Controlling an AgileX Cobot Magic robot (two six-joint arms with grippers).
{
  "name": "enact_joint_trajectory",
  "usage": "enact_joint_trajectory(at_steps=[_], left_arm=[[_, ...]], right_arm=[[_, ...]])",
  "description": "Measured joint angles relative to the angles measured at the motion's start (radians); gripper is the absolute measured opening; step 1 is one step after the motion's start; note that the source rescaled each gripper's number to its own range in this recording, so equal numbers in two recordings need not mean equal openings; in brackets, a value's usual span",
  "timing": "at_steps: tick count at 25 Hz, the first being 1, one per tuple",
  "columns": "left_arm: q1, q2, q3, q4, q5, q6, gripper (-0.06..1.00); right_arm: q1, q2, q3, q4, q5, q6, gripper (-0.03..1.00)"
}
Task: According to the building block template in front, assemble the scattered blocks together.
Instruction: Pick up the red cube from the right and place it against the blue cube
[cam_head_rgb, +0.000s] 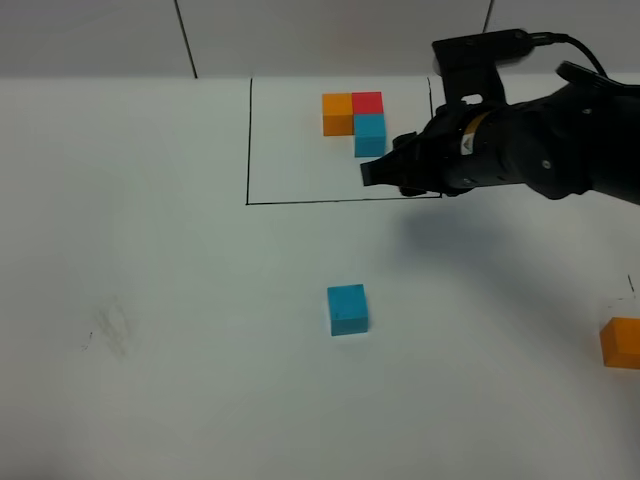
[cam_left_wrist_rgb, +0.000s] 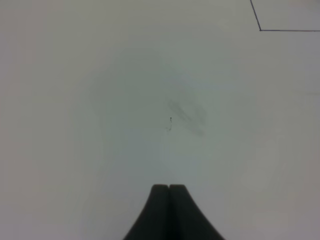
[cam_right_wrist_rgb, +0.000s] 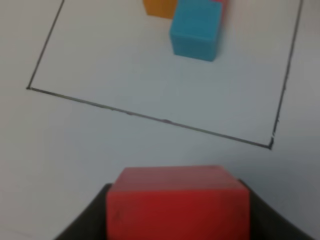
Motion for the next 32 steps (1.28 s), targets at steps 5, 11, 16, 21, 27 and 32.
enact_joint_trajectory(at_steps=[5,11,16,21,27,32], left_arm=[[0.000,0.000,0.000,0.036,0.000,0.003,0.00],[0.000,0.000,0.000,0.084,0.000,0.003,0.00],[0.000,0.000,0.000,0.085,0.000,0.003,0.00],[0.000,0.000,0.000,0.085,0.000,0.004,0.00],[0.000,0.000,0.000,0.085,0.000,0.004,0.00],[0.000,0.000,0.000,0.085,0.000,0.004,0.00]], right_arm=[[0.042,0.078,-0.055,-0.003,0.000,0.008,0.43],[0.045,0.083,-0.058,-0.003,-0.030,0.007,0.43],[0.045,0.083,-0.059,0.029,-0.030,0.008,0.43],[0.045,0.083,-0.060,0.073,0.010,0.016,0.43],[0.045,0.087,-0.060,0.075,0.075,0.131,0.43],[0.049,0.088,-0.060,0.079,0.075,0.198,0.43]])
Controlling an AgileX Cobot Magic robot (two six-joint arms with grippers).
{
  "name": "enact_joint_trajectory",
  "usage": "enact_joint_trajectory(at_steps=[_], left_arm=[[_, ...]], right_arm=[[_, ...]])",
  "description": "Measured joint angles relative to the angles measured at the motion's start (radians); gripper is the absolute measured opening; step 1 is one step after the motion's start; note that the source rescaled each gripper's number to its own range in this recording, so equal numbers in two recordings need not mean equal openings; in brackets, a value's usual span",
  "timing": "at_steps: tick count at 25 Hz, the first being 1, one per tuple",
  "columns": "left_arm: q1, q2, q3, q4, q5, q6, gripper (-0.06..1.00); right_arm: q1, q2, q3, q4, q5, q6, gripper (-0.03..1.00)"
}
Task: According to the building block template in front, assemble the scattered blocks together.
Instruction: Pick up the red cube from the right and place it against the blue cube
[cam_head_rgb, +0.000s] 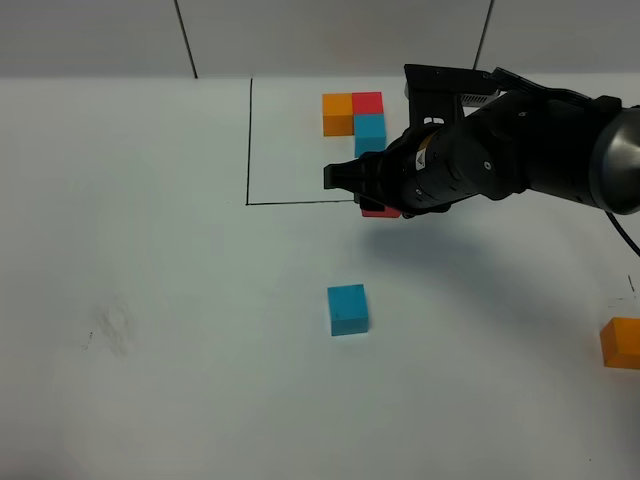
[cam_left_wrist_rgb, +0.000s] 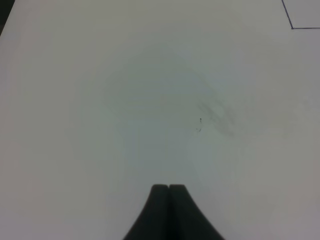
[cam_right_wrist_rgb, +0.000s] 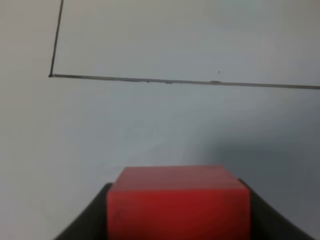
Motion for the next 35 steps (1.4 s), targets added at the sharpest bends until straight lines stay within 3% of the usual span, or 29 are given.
enact_joint_trajectory(at_steps=[17,35], left_arm=[[0.000,0.000,0.000,0.002,0.000,0.000,0.00],[0.000,0.000,0.000,0.000,0.000,0.000,0.00]], right_arm=[[0.119,0.147,-0.207,-0.072,0.138,0.044,0.43],[0.145,0.280,-0.226,-0.108,0.162,0.073,0.43]])
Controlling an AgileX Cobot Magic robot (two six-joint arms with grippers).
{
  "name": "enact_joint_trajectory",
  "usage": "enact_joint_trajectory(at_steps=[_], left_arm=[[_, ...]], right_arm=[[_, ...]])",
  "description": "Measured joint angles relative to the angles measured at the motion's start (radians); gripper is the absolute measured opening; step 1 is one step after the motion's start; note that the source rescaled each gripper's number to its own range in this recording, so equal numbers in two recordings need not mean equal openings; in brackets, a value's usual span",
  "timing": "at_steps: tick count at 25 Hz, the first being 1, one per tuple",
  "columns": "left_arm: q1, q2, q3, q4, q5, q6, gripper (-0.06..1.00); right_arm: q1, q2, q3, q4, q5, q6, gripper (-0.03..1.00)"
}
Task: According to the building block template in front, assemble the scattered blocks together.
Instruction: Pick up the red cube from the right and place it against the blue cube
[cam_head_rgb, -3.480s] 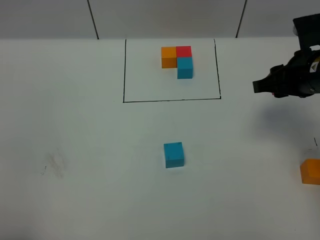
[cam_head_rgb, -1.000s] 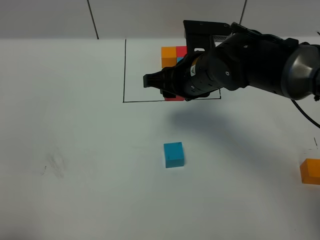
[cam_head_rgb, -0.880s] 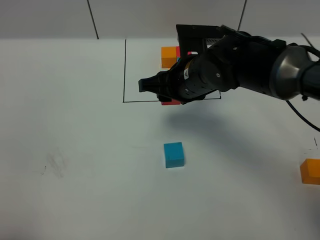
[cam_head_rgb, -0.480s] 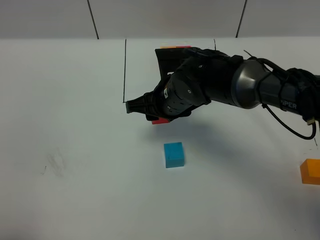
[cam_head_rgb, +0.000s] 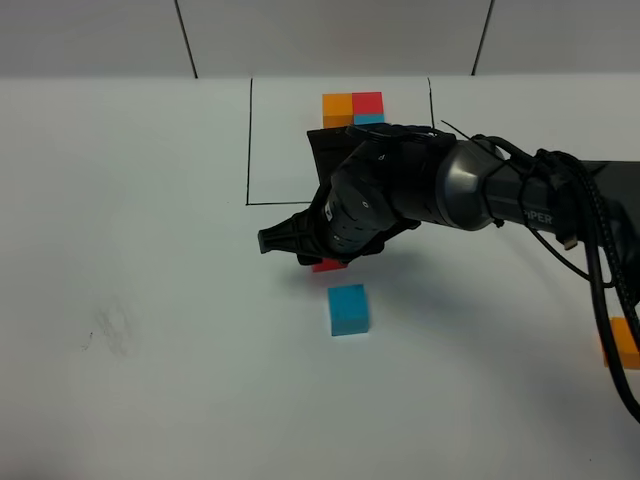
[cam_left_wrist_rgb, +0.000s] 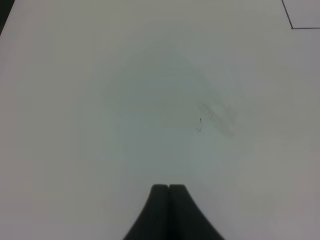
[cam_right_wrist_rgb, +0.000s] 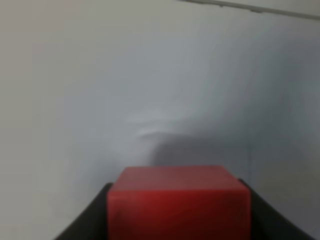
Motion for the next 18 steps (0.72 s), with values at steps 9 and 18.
enact_joint_trajectory(at_steps=[9,18], left_arm=[[0.000,0.000,0.000,0.000,0.000,0.000,0.00],[0.000,0.000,0.000,0.000,0.000,0.000,0.00]], right_arm=[[0.000,0.001,0.000,-0.046,0.025,0.064,0.43],[0.000,0.001,0.000,-0.070,0.064,0.110,0.43]])
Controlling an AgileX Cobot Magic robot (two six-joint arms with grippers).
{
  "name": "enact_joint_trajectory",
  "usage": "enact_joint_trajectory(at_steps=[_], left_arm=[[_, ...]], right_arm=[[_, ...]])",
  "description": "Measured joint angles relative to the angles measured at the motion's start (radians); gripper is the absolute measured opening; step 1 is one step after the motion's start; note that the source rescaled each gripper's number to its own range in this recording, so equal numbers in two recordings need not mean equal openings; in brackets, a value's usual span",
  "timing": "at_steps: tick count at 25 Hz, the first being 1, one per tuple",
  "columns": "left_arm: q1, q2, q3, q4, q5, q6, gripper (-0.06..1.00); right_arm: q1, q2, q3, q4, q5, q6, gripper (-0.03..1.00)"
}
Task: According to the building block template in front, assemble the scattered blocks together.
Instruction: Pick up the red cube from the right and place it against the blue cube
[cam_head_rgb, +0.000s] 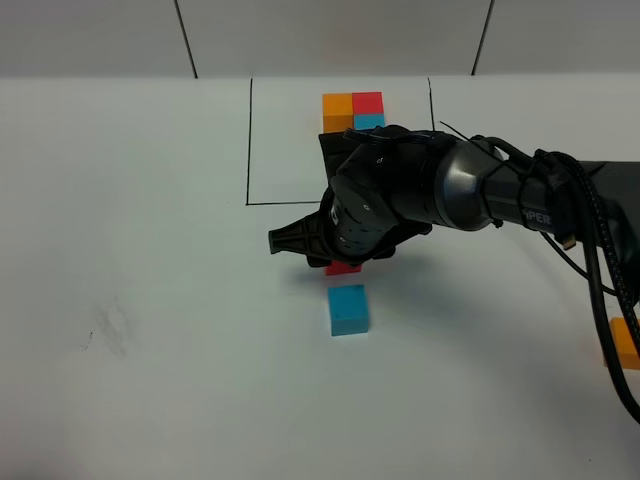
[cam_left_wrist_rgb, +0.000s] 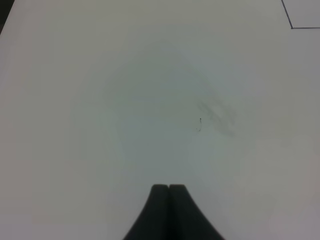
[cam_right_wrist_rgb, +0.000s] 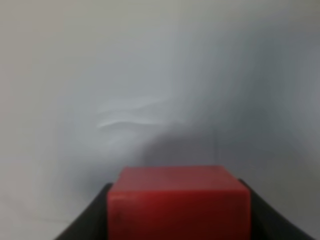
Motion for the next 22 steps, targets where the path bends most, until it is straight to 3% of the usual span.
enact_joint_trajectory(at_steps=[22], left_arm=[[0.000,0.000,0.000,0.000,0.000,0.000,0.00]], right_arm=[[0.017,0.000,0.000,-0.030,0.060,0.079,0.43]])
